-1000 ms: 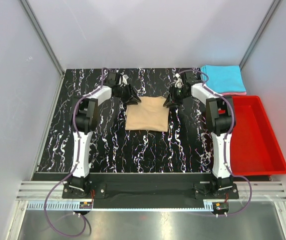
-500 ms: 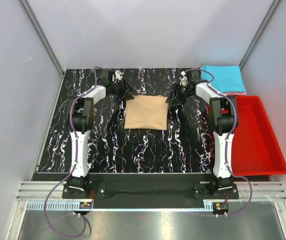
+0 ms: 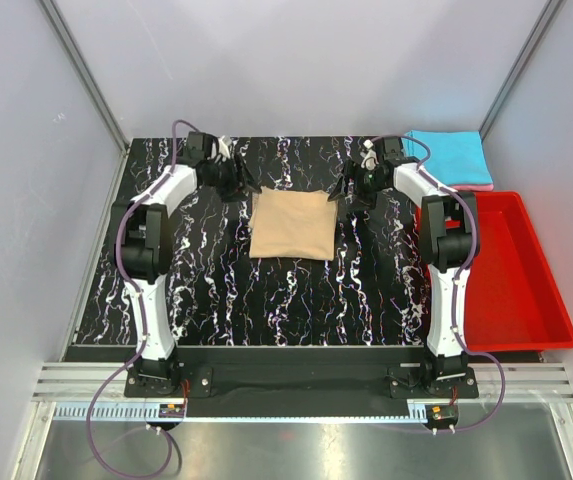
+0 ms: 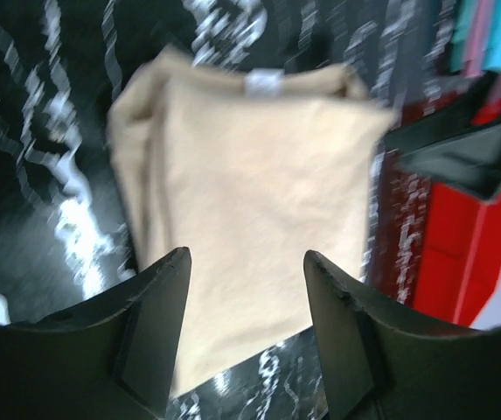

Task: Fold and stack the t-shirts
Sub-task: Fold the tshirt

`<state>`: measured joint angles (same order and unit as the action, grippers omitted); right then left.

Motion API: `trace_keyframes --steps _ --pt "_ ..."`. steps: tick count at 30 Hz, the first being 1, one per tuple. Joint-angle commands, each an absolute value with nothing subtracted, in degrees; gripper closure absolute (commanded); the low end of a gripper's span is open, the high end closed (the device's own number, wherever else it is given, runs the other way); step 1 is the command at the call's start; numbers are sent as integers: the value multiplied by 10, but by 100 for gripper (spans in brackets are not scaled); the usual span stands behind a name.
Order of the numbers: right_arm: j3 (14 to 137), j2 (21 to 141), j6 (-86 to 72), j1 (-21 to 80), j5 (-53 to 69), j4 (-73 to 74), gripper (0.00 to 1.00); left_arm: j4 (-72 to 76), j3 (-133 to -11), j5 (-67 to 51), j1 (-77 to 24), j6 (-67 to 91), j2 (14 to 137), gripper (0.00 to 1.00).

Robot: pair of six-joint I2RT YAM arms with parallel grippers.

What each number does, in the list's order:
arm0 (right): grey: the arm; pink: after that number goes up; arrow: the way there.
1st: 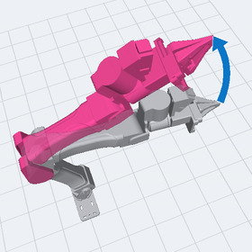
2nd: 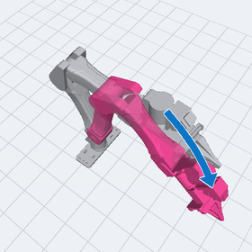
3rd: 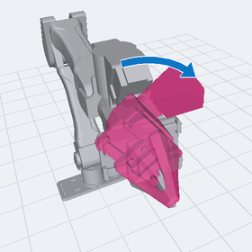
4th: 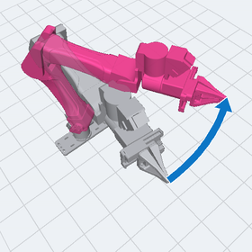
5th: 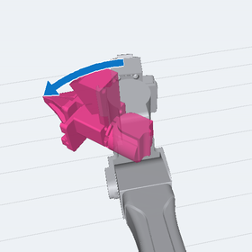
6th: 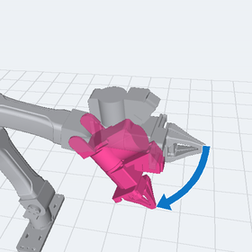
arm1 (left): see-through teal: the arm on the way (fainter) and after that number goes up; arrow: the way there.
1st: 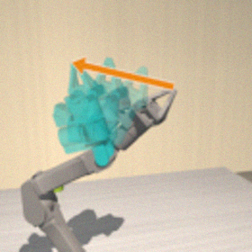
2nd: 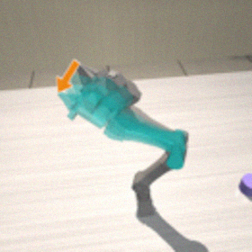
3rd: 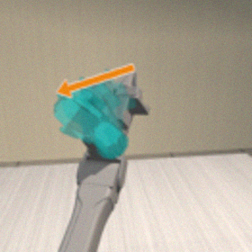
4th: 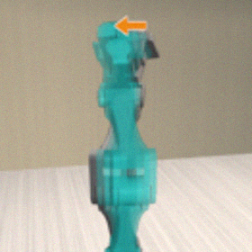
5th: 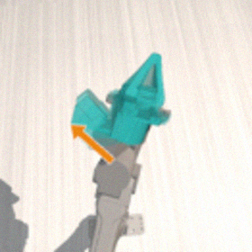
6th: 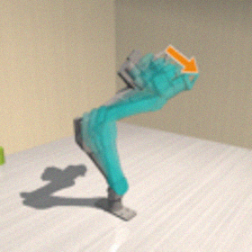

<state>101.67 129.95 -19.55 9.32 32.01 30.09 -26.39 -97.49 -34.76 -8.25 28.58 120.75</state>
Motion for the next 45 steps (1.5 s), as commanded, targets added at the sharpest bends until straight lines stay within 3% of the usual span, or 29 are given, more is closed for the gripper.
trace_keyframes --steps 1,11,16,19,22,23,27,30,32,34,38,42,45 --pt "1025 1290 -195 97 313 299 16 -293 -926 -301 -83 250 1190 40" --pt "1019 1317 -223 97 327 248 15 -252 -865 -295 -91 244 1195 39" --pt "1015 1323 -236 97 323 232 16 -237 -855 -302 -97 248 1207 45" --pt "1016 1326 -243 97 321 227 16 -220 -848 -316 -97 257 1209 57" --pt "1014 1330 -248 97 320 222 16 -219 -850 -323 -97 259 1216 77" --pt "1015 1332 -248 97 321 221 16 -219 -850 -327 -98 262 1219 87" --pt "1022 1343 -244 97 330 220 17 -221 -853 -344 -97 271 1239 95" --pt "1027 1351 -235 97 338 221 17 -222 -856 -359 -97 280 1252 94" --pt "1035 1356 -223 97 345 228 17 -234 -862 -359 -97 283 1258 89" --pt "1042 1362 -209 97 333 244 17 -257 -874 -348 -97 281 1259 78" --pt "1071 1379 -194 96 315 274 20 -284 -881 -322 -93 275 1247 71" --pt "1079 1393 -189 97 318 280 26 -308 -896 -295 -91 268 1252 74" --pt "1085 1404 -188 97 318 279 40 -323 -912 -297 -88 263 1272 81"
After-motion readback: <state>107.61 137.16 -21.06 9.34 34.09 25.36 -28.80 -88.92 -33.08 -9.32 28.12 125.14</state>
